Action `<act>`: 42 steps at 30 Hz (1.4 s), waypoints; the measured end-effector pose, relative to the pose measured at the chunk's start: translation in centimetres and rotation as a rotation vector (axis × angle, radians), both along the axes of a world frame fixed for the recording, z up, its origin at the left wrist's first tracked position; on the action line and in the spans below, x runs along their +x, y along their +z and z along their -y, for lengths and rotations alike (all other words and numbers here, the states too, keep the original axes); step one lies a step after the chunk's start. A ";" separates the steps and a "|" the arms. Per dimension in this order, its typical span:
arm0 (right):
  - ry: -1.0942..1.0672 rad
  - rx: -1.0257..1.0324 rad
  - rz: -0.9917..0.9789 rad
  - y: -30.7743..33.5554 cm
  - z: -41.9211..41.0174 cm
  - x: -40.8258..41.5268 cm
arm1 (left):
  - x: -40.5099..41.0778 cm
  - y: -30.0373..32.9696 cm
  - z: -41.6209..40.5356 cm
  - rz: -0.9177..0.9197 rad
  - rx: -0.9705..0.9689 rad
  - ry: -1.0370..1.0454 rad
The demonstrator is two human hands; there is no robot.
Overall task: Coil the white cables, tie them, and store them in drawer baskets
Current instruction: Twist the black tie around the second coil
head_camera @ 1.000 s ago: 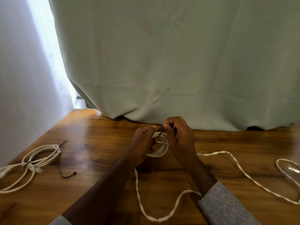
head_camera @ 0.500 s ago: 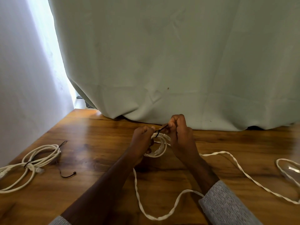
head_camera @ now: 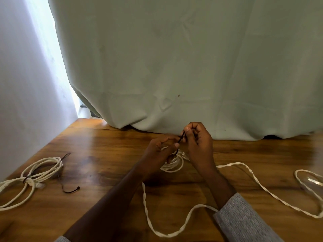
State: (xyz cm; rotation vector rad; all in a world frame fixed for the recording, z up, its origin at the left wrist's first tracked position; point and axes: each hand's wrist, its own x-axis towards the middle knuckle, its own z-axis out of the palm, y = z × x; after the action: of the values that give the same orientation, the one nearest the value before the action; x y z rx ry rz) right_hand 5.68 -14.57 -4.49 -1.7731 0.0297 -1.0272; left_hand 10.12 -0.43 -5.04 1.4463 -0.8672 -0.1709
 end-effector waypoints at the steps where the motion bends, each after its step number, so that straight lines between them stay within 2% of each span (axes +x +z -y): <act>1: -0.002 -0.017 0.002 0.0 -0.1 -0.1 | 0.1 0.0 0.0 0.003 0.001 0.008; 7: -0.051 -0.089 0.064 0.4 -0.7 -0.4 | 0.8 -0.4 -0.3 -0.032 -0.009 0.076; 12: -0.042 -0.045 0.091 0.5 -0.7 -0.8 | 1.3 -0.9 -0.4 -0.027 0.006 0.095; 18: 0.251 0.133 0.002 0.4 -0.8 -0.8 | 1.4 -0.9 -0.5 -0.048 -0.011 0.137; 22: 0.227 -0.029 -0.119 -0.5 -0.4 -0.1 | 1.3 -0.8 -0.4 -0.094 -0.018 0.150; 28: 0.210 -0.083 -0.045 -0.5 -0.8 -0.3 | 1.5 -0.8 -0.1 -0.167 -0.023 0.211; 35: 0.044 -0.585 0.061 -1.1 -1.1 -0.1 | 1.8 -1.1 0.1 -0.226 0.012 0.338; 38: -0.029 -0.605 0.007 -1.0 -1.4 -0.1 | 1.7 -1.0 0.0 -0.233 0.011 0.321; 42: -0.014 -0.516 -0.026 -1.0 -1.4 0.0 | 1.6 -1.1 0.2 -0.261 0.007 0.312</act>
State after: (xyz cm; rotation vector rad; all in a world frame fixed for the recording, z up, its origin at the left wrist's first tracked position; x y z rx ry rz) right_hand 5.71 -13.17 -5.48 -2.2514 -0.2259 -1.0864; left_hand 11.69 -0.59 -6.09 1.5071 -0.4231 -0.1233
